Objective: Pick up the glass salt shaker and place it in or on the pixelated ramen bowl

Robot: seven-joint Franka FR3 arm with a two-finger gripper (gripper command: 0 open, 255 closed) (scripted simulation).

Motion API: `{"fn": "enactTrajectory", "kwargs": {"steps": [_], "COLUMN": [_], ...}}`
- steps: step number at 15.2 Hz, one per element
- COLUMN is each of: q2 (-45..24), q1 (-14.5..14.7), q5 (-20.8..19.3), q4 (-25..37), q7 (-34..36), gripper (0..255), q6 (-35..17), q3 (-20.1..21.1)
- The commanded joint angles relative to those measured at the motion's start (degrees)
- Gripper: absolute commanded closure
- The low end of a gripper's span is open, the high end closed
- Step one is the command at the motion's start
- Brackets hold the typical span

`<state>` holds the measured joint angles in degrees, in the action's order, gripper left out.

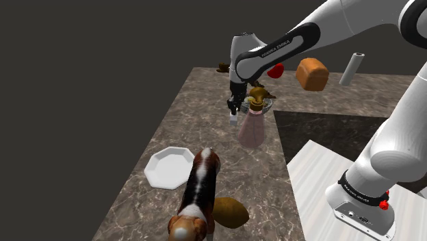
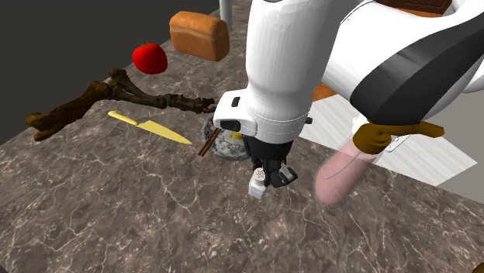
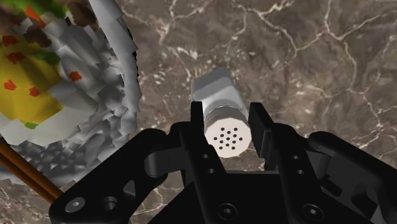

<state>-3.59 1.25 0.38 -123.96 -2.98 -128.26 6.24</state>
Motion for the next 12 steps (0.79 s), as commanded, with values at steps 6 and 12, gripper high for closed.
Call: {"fn": "enactTrajectory", "kwargs": {"steps": [6, 12], "q2": [1.5, 3.5], "q1": [0.0, -0.1], "q5": [0.2, 0.4], "q4": [1.4, 4.0], "q7": [-0.1, -0.2], "gripper": [255, 255], "q6": [2.9, 7.4], "q3": [0.0, 0.0]}}
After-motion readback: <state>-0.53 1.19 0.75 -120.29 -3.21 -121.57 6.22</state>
